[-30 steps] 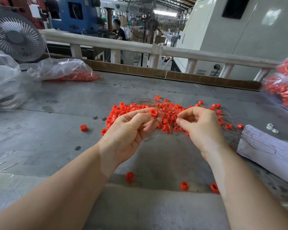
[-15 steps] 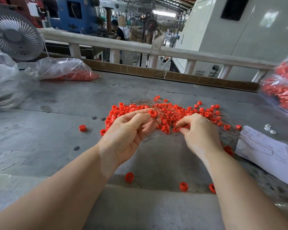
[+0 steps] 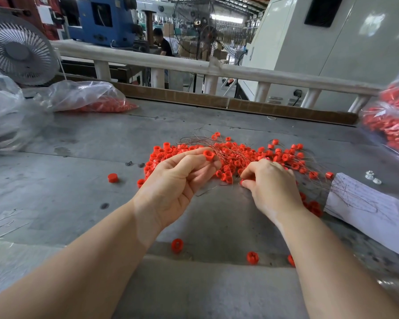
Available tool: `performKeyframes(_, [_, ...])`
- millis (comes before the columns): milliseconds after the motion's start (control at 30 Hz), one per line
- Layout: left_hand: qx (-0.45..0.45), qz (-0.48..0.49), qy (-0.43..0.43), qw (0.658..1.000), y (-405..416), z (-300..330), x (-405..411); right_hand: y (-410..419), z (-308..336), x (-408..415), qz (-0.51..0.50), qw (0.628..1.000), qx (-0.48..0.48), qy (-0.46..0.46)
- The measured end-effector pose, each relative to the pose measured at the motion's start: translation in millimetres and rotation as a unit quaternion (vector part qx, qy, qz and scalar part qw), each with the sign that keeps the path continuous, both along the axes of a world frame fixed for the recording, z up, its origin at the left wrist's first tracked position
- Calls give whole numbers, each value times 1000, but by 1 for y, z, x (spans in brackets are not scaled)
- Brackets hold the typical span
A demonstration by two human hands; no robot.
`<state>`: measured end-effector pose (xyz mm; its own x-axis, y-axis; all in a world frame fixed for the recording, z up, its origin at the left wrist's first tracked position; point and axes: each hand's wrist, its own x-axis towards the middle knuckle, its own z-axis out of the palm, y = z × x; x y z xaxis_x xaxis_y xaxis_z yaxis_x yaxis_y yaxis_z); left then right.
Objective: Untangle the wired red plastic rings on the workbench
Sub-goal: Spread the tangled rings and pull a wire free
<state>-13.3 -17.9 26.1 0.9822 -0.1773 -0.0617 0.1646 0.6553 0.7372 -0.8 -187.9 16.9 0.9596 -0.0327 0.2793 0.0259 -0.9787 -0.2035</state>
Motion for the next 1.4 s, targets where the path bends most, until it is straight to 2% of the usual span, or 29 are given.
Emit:
performKeyframes(167, [6,-9,-6,1000,0,0,0,2,4,-2,8,997,70,9])
performKeyframes(333, [4,-7,-6,1000,1,0,1,-3,9,-1,-38,989,134,-49])
performKeyframes(467, [5,-6,-6,1000,0,1,0,-7,9,0,-71,988,125,-48])
performKeyframes(867, [7,-5,-8,1000,-1,1,-1,-9,5,1,-90,995,48,-12])
performKeyframes(1133, [10,-17,-32,999,0,-1,1,-8,4,1,-68,997,30,-34])
performKeyframes(1200, [13,-19,-36,999,0,-2,1,-8,4,2,-36,994,74,-73])
performKeyframes(1267, [14,-21,-36,999,0,-2,1,-6,5,2,16,981,169,-97])
performKeyframes(1400, [17,-16,-26,999,-1,-2,1,4,8,-1,103,925,355,-83])
